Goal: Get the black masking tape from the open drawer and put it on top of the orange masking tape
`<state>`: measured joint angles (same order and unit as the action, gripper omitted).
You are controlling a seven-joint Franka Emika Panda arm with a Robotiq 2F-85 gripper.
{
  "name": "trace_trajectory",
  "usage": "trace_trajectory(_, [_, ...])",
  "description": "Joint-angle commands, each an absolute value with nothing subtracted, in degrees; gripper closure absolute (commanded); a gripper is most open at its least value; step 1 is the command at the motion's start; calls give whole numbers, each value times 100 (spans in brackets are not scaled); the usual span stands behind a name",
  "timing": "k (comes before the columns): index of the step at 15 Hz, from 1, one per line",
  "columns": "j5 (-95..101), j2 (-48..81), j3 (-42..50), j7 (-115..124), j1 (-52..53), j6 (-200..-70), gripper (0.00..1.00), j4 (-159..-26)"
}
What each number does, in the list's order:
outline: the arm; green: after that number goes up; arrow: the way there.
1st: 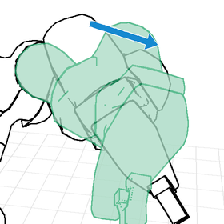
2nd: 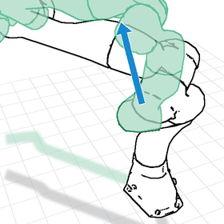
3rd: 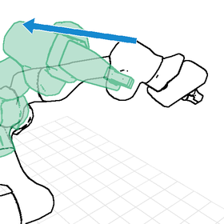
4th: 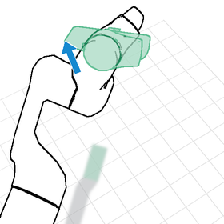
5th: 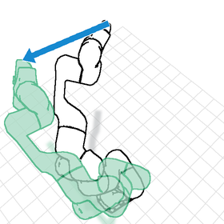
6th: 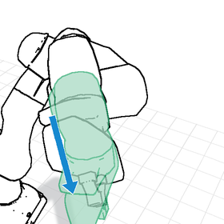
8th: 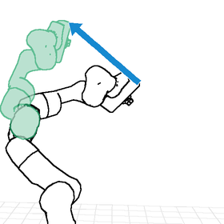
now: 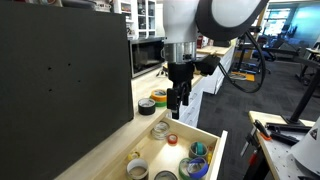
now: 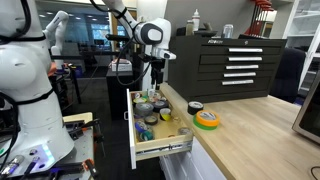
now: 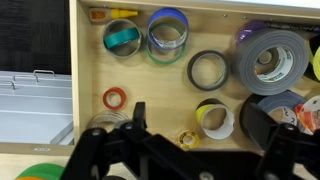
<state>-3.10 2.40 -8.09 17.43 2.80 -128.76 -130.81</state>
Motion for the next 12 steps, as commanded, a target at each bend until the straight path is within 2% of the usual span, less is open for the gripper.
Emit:
trace_trajectory(1, [-286,680,-731,1650,457,-12921,0,-12660])
trace_trajectory(12, [-328,718,-686,1676,499,-12886,0,-12635])
